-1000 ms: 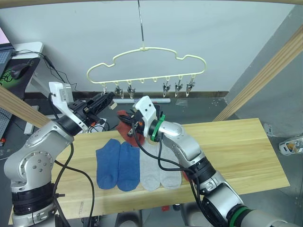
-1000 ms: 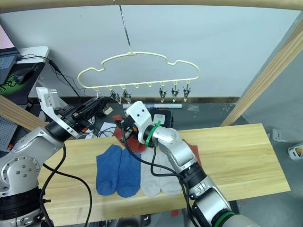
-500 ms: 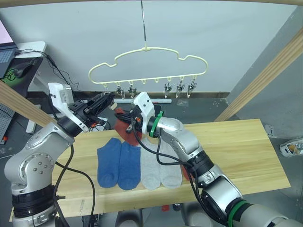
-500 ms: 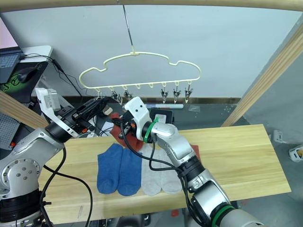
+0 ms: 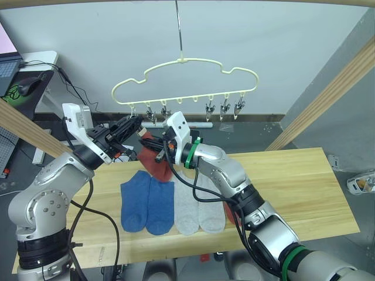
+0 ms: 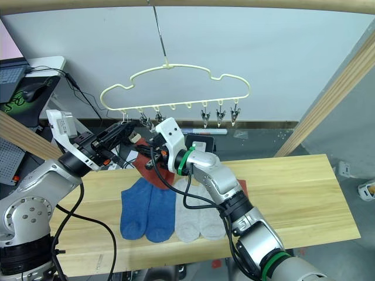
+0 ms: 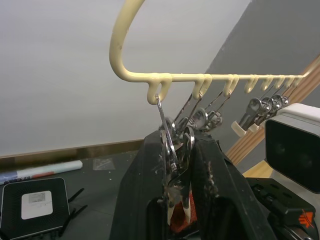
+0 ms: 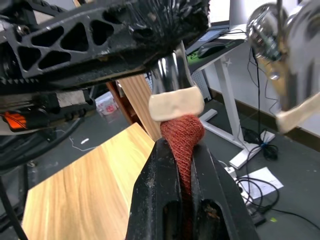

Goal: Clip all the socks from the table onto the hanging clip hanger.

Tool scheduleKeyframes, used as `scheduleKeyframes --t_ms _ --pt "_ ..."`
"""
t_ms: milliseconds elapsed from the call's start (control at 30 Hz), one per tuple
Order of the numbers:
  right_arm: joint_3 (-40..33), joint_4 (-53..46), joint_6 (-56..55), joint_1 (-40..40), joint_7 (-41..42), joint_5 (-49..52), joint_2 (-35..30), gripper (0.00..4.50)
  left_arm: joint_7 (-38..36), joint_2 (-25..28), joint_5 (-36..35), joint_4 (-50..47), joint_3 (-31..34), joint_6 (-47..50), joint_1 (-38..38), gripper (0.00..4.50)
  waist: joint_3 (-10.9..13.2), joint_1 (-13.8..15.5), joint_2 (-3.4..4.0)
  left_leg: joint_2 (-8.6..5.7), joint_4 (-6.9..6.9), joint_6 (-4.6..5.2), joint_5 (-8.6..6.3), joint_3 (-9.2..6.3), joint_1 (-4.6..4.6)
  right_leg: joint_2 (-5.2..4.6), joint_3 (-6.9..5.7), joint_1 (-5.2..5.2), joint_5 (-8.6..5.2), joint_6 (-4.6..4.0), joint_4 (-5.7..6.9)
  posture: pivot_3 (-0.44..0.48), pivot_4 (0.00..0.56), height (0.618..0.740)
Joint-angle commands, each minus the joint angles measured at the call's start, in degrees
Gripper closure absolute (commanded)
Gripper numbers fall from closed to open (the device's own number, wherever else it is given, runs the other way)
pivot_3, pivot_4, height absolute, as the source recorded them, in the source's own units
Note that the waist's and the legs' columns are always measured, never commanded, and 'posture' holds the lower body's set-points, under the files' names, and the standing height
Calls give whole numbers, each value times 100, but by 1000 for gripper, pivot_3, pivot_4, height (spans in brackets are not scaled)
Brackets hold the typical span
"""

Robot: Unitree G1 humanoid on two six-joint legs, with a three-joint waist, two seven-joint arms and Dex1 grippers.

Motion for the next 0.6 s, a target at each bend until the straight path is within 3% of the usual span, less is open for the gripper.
scheduleKeyframes --t_ms 33,500,600 --pt "-6 -227 -38 -288 60 242 866 4500 -6 4 -152 -236 11 -30 12 4186 0 0 0 0 0 0 0 0 0 0 0 0 0 0 0 -15 249 740" --pt "9 -263 -33 -364 21 530 945 4500 76 -40 -267 -220 54 60 74 4186 -2 0 -1 0 1 -1 1 0 0 0 0 0 0 0 2 -10 243 740" --pt "34 -248 -47 -380 19 542 952 4500 146 -19 -415 -228 77 160 106 3237 -5 0 -5 1 2 -1 1 0 0 0 -1 0 0 0 3 -8 244 740"
